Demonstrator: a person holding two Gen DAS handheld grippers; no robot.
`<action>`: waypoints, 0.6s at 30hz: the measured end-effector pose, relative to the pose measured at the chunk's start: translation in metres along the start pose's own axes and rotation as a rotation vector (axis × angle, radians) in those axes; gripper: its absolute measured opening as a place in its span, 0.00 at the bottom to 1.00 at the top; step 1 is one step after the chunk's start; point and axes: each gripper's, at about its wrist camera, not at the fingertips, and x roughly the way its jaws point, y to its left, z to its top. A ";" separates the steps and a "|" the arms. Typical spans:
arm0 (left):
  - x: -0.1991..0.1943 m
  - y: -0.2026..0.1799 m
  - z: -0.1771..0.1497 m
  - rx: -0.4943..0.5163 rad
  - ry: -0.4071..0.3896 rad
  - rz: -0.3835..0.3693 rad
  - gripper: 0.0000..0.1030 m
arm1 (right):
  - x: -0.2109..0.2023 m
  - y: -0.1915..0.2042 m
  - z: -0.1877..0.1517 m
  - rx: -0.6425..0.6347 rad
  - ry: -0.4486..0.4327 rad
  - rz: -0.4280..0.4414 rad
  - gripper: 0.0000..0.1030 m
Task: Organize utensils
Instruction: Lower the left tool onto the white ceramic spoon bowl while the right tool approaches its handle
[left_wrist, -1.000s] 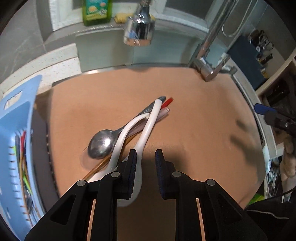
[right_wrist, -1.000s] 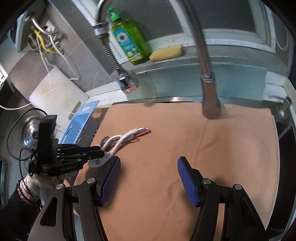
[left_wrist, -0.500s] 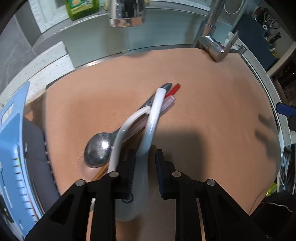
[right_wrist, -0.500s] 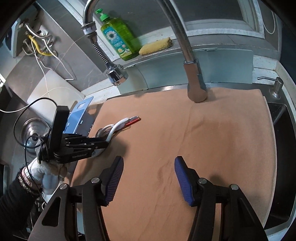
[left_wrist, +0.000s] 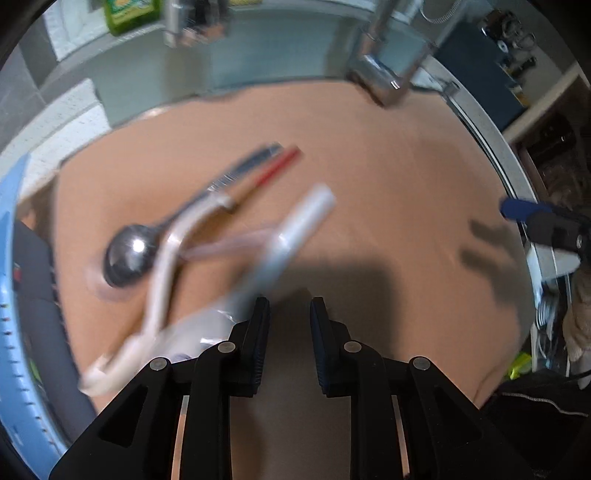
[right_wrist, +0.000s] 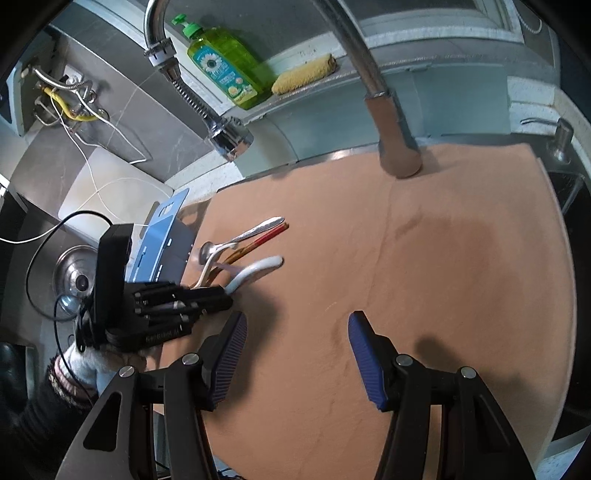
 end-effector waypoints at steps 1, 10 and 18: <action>0.005 -0.005 -0.003 0.019 0.008 0.024 0.19 | 0.004 0.003 0.000 0.001 0.005 0.002 0.52; -0.035 0.004 -0.016 0.068 -0.040 0.074 0.26 | 0.059 0.017 0.016 0.134 0.103 0.138 0.47; -0.052 0.047 -0.040 0.042 -0.009 0.148 0.26 | 0.116 0.033 0.031 0.242 0.167 0.197 0.45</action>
